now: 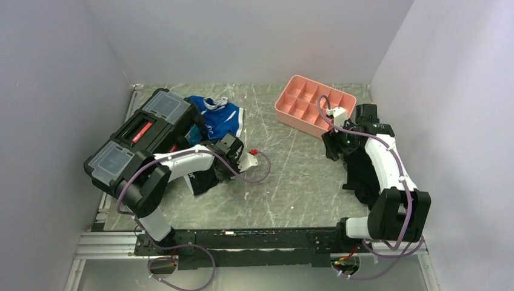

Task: Roll the underwear
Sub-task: Move the underwear to the center of the board.

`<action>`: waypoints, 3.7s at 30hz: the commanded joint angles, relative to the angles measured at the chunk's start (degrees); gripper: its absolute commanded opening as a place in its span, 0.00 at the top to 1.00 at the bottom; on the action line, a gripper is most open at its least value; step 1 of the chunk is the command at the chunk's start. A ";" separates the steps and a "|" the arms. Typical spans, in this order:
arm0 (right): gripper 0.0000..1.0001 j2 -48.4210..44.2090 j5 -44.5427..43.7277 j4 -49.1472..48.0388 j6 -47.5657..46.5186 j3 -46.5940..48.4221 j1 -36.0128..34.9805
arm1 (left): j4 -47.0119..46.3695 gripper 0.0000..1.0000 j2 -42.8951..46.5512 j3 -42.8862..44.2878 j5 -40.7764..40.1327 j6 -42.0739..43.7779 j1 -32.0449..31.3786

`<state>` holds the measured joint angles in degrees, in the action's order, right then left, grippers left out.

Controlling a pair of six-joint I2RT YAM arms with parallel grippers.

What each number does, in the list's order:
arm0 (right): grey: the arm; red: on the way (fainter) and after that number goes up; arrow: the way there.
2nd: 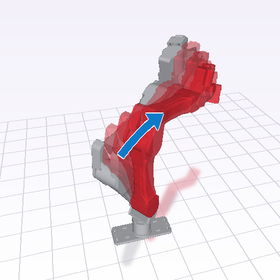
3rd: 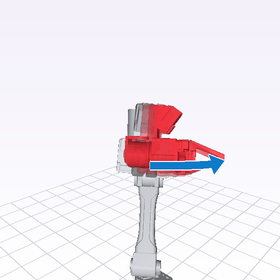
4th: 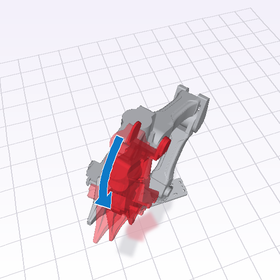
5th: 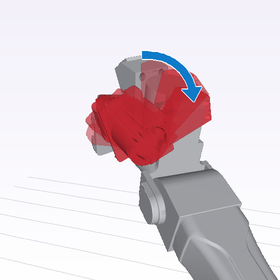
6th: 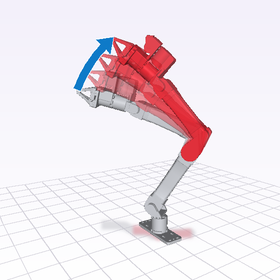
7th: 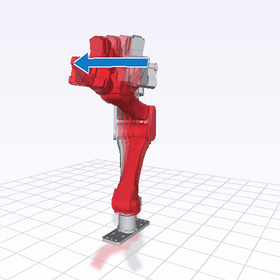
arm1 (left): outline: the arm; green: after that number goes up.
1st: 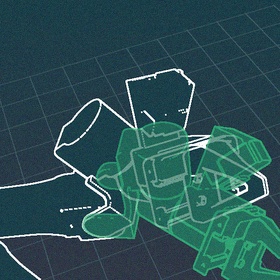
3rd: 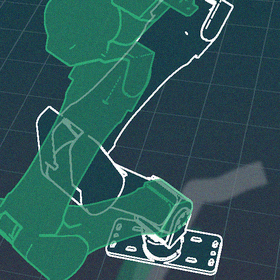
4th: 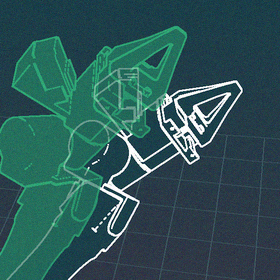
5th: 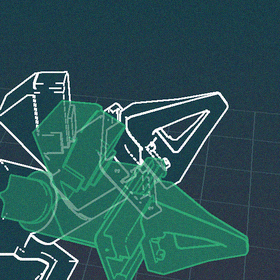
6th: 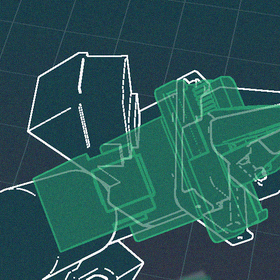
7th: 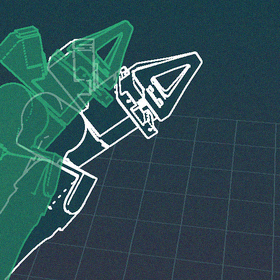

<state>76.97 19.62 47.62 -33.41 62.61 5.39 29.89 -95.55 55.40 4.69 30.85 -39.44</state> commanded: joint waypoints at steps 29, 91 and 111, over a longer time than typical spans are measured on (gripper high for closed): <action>0.19 -1.08 6.48 -0.32 1.62 -0.56 0.10 | 7.97 0.37 -9.36 29.01 -9.96 -7.82 -17.33; 0.16 0.81 18.79 2.28 -2.65 -3.52 -16.11 | 0.21 0.01 -30.83 68.01 -18.24 -12.58 20.63; 0.23 18.91 23.69 -7.62 0.20 -1.28 -29.49 | -0.67 0.01 17.40 20.30 -0.68 -11.67 21.27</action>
<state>92.71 39.97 43.18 -33.58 57.69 -23.38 28.71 -82.63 79.53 1.98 16.93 -18.70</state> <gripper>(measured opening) 0.778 0.994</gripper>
